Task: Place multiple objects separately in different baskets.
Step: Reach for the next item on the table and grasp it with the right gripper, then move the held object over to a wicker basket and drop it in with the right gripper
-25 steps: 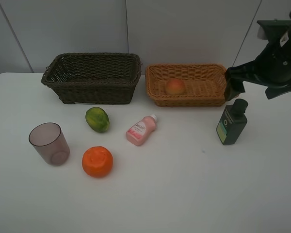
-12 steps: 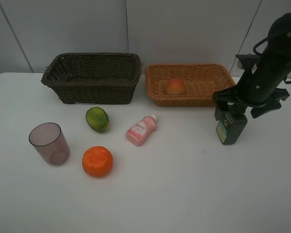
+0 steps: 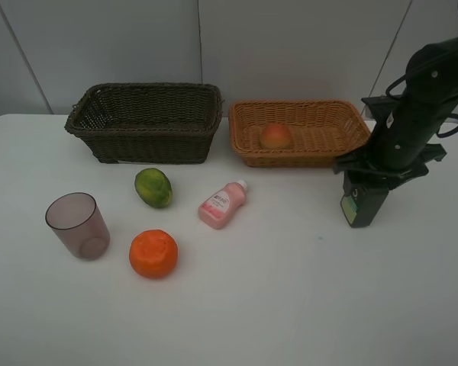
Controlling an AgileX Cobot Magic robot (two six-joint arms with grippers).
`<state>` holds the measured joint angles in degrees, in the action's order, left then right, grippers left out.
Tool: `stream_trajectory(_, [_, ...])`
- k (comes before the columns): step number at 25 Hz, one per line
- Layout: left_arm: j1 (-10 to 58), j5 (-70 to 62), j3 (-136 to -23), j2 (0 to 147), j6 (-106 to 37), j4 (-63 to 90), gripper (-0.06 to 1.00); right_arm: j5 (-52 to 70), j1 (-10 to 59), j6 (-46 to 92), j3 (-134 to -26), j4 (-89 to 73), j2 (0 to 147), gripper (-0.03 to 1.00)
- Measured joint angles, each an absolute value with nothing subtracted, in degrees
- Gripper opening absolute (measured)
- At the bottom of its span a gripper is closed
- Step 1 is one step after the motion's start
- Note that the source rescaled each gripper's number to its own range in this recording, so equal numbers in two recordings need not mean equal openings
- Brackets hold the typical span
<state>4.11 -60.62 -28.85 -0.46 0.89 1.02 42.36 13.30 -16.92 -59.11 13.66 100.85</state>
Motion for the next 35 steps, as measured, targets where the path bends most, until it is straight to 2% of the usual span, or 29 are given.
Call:
stream_trajectory(2, [4.11, -60.62, -28.85, -0.46, 0.89, 1.02, 0.94, 42.08, 13.36, -16.92, -59.11, 13.66, 100.96, 0.24])
stream_trajectory(3, [4.11, -60.62, -28.85, -0.46, 0.89, 1.02, 0.94, 41.87, 13.36, -16.94, -59.11, 13.51, 101.02, 0.03])
stream_trajectory(4, [4.11, -60.62, -28.85, -0.46, 0.89, 1.02, 0.94, 41.75, 13.36, -17.08, -59.11, 13.51, 101.13, 0.00])
stream_trajectory(26, [4.11, -60.62, -28.85, -0.46, 0.89, 1.02, 0.94, 41.75, 13.36, -17.08, -59.07, 12.81, 100.48, 0.01])
stream_trajectory(35, [4.11, -60.62, -28.85, -0.46, 0.89, 1.02, 0.94, 53.56, 21.84, -17.08, -67.00, 11.91, 97.88, 0.01])
